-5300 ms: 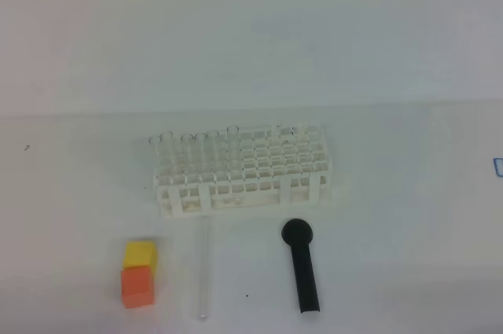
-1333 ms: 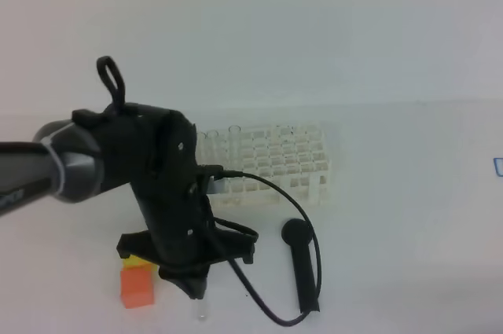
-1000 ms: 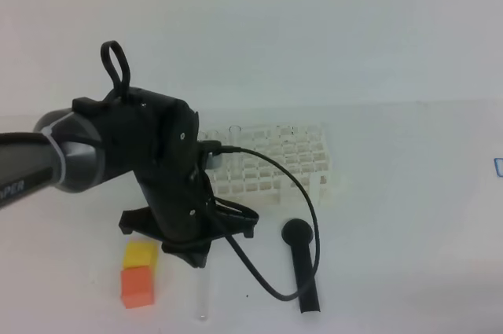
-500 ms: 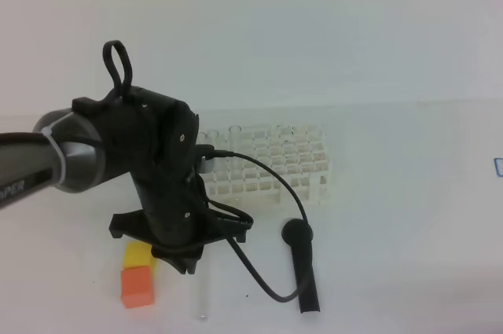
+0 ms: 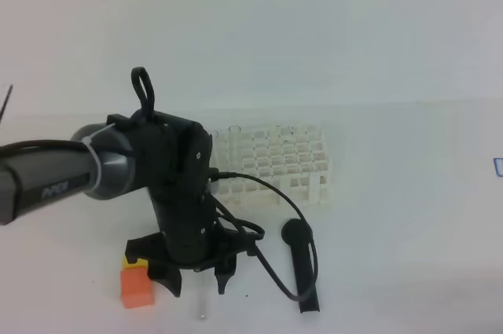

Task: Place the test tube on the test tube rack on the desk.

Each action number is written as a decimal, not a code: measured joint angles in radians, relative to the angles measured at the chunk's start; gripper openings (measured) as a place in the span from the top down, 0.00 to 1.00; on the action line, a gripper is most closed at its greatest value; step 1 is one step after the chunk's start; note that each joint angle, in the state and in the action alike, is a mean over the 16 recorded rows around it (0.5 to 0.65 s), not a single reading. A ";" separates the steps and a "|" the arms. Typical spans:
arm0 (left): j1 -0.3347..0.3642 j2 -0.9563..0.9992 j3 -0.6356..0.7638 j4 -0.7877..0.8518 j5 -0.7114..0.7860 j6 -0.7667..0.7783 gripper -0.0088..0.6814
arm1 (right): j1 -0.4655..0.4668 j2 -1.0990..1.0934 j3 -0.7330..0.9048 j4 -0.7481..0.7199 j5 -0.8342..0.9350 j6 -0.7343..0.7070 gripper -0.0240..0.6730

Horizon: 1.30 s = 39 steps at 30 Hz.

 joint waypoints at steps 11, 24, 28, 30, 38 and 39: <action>0.000 0.083 -0.005 -0.020 -0.021 0.026 0.49 | 0.000 0.000 0.000 0.000 0.000 0.000 0.97; -0.001 0.064 -0.004 -0.066 -0.038 0.157 0.82 | 0.000 0.000 0.000 0.000 0.000 0.000 0.97; -0.006 0.007 -0.001 -0.117 -0.057 0.246 0.83 | 0.000 0.000 0.000 0.000 0.000 0.000 0.97; -0.013 -0.030 0.000 -0.143 -0.068 0.297 0.83 | 0.000 0.000 0.000 0.000 0.000 0.000 0.97; -0.047 -0.226 0.006 -0.243 -0.111 0.511 0.83 | 0.000 0.000 0.000 -0.030 -0.001 -0.028 0.97; -0.052 -0.252 0.009 -0.257 -0.115 0.539 0.83 | 0.000 0.000 0.000 -0.038 -0.001 -0.034 0.97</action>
